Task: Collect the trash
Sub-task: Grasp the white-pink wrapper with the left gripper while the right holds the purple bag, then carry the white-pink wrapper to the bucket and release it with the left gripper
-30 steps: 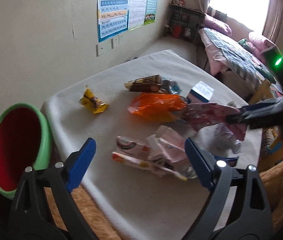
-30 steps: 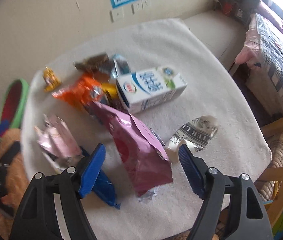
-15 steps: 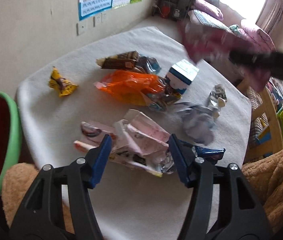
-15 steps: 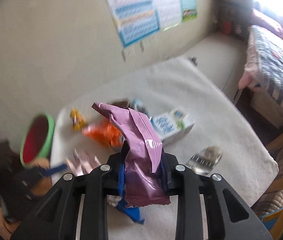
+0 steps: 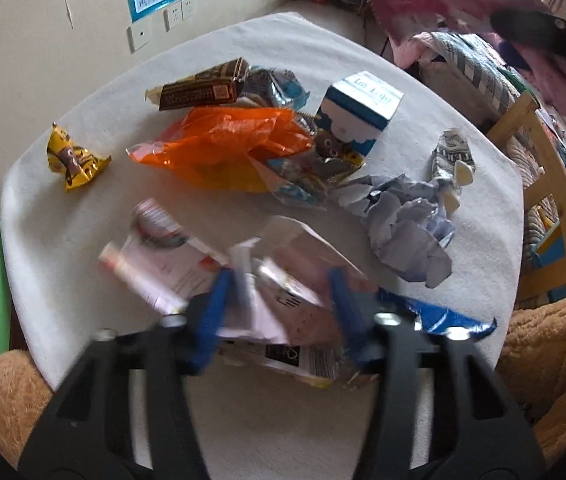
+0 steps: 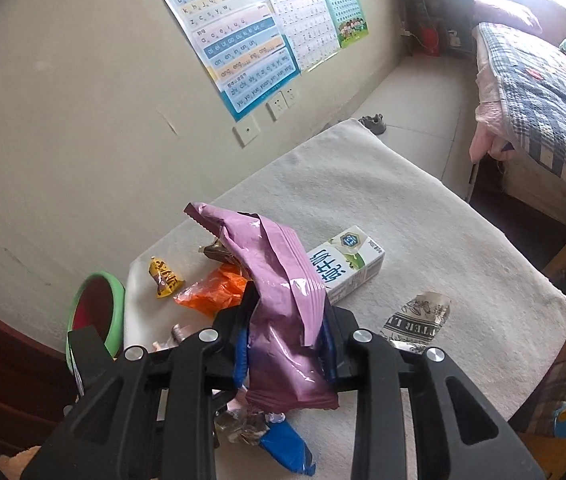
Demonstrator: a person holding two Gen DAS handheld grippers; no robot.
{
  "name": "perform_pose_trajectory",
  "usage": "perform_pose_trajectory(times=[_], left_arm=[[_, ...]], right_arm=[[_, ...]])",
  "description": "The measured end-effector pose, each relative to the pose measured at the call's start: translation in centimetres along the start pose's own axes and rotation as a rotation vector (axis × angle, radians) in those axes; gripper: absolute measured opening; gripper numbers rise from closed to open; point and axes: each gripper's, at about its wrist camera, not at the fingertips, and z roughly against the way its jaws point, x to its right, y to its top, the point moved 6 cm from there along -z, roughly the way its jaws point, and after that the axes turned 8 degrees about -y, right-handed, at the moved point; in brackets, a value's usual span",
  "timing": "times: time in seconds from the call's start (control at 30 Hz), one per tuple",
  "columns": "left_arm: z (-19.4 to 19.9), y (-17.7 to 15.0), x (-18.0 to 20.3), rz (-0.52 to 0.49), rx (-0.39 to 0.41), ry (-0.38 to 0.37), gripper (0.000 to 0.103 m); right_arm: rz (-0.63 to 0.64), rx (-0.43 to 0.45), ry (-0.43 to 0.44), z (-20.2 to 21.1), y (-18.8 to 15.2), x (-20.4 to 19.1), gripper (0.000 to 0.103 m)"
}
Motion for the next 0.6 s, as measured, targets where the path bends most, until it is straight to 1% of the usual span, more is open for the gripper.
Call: perform_pose_trajectory(times=[0.07,0.17,0.3,0.43,0.6], left_arm=[[0.5,0.3,-0.1,0.019,0.016,-0.020,0.033],[1.7,0.8,-0.3,0.029,0.056,-0.020,0.029],[4.5,1.8,-0.9,0.033,0.141,0.004,0.029],[8.1,3.4,-1.7,0.036,0.251,0.039,0.029],[11.1,4.6,-2.8,0.035,0.334,0.081,0.029]], right_arm=[[-0.001,0.004,0.001,0.0,0.0,0.0,0.027],[-0.006,0.014,0.001,0.2,0.0,0.1,0.027],[-0.009,0.030,-0.002,0.6,0.2,0.1,0.027],[-0.001,0.041,-0.007,0.7,0.2,-0.1,0.027],[0.008,0.040,-0.009,0.5,0.1,-0.4,0.027]])
